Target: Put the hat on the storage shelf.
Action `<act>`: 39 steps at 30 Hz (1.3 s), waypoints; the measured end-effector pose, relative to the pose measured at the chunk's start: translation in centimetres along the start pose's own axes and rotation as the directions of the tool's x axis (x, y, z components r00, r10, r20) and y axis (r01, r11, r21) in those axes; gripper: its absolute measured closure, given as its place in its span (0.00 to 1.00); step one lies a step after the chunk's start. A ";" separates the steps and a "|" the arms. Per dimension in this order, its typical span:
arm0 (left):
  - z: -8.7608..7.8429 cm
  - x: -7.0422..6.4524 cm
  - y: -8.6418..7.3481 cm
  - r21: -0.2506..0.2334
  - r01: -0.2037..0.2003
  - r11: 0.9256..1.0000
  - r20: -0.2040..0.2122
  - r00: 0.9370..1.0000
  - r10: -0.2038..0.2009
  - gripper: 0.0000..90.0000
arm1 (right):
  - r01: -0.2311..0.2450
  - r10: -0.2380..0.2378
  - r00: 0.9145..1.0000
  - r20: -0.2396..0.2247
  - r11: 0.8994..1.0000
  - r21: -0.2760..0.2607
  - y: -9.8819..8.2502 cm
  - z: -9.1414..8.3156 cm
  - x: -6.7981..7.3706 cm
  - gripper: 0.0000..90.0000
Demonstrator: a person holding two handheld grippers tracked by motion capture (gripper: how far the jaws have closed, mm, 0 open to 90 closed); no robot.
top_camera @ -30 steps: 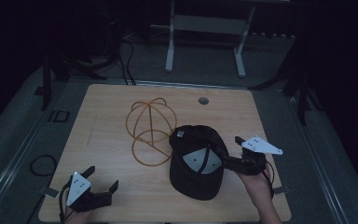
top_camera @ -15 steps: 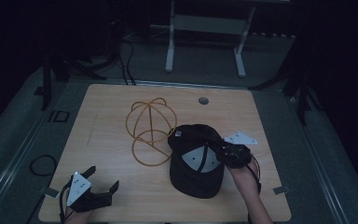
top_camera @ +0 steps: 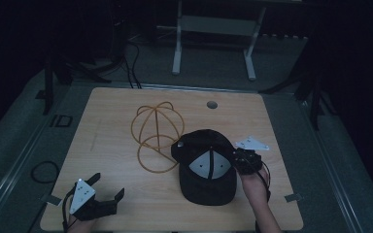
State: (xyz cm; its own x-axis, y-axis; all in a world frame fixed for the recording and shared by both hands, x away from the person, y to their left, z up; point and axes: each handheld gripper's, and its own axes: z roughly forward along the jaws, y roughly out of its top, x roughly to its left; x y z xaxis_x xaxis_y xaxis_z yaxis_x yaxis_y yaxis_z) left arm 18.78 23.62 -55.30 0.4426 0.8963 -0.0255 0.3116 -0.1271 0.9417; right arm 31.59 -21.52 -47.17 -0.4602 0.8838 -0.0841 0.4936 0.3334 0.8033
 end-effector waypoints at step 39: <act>1.6 -3.6 1.7 0.045 0.075 0.996 0.174 0.981 -0.082 0.01 | 0.039 -0.044 0.999 -0.010 0.950 -0.308 5.2 -9.9 -0.2 0.98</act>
State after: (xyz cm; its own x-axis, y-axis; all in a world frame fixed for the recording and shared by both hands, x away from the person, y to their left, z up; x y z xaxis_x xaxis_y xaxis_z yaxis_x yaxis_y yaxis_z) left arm 19.05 19.45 -54.18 0.5551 0.8162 -0.1602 0.3818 -0.0789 0.9209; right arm 26.93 -23.20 -37.09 -0.4891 0.8648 -0.1138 0.2235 0.2503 0.9420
